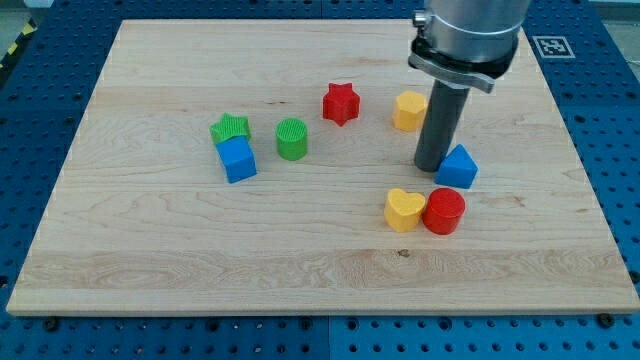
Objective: Push yellow heart and red circle to the bottom center of the board
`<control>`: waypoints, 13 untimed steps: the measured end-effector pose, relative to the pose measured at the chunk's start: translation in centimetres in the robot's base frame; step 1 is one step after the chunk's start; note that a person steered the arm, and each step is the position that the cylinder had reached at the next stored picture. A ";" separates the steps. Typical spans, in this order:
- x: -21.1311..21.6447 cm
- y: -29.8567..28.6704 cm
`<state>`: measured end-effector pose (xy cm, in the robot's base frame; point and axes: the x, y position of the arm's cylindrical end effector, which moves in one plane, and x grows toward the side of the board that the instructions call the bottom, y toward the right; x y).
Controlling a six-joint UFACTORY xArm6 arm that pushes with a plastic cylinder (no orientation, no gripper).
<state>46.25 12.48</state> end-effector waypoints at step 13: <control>2.3 -2.9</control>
<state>48.52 9.58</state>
